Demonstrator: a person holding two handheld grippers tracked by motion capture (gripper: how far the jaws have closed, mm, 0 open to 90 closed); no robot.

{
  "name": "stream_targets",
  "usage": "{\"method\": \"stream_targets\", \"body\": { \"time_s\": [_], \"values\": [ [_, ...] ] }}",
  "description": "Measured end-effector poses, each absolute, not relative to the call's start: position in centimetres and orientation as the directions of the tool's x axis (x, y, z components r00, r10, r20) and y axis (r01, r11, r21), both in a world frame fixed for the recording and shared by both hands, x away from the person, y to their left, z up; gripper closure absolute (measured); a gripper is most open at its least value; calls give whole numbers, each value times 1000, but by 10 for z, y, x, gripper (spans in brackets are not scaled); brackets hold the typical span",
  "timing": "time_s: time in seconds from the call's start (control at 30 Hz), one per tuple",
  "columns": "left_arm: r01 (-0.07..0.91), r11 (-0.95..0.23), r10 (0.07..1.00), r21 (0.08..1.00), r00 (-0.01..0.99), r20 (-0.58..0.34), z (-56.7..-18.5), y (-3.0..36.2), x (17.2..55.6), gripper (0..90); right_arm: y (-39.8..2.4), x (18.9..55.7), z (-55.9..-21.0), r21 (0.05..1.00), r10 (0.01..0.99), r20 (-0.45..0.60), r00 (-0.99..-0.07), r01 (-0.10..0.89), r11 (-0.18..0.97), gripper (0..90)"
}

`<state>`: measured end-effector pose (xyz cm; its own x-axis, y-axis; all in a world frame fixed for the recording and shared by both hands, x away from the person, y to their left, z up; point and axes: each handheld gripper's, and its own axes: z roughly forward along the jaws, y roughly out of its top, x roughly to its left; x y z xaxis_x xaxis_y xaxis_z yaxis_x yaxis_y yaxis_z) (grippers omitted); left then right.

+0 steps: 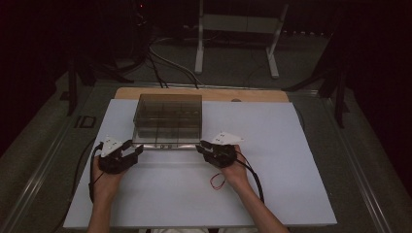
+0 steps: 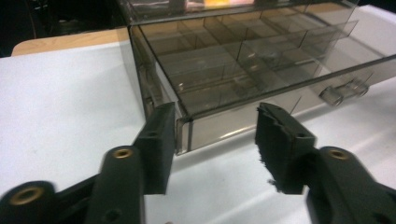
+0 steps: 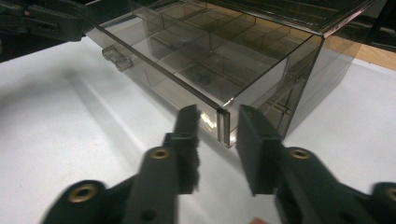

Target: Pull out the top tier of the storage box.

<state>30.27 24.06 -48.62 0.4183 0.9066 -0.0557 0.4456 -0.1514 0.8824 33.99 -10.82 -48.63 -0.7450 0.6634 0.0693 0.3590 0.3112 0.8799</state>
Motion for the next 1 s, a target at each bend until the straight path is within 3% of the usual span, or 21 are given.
{"method": "stream_targets", "body": {
  "time_s": [0.23,0.33,0.43,0.53,0.6,0.77,1.0],
  "values": [
    [429,-128,906,894,417,-71,-484,243,300,329,-112,341,-483,888,658,93,-747,361,285,509],
    [419,-123,906,900,418,-71,-482,242,298,217,-114,342,-482,892,646,117,-754,365,266,481],
    [408,-112,906,906,416,-76,-479,241,298,191,-116,342,-480,894,644,125,-755,367,258,432],
    [407,-115,904,906,421,-75,-478,241,297,90,-116,341,-479,893,642,129,-756,370,255,405],
    [400,-122,905,908,421,-65,-475,240,296,32,-118,341,-477,897,645,136,-752,370,241,331],
    [390,-129,908,912,416,-49,-473,242,291,31,-119,340,-474,902,671,131,-730,368,225,139],
    [376,-136,910,917,413,-35,-472,245,283,31,-122,339,-471,899,673,125,-729,370,233,25]
  ]
}}
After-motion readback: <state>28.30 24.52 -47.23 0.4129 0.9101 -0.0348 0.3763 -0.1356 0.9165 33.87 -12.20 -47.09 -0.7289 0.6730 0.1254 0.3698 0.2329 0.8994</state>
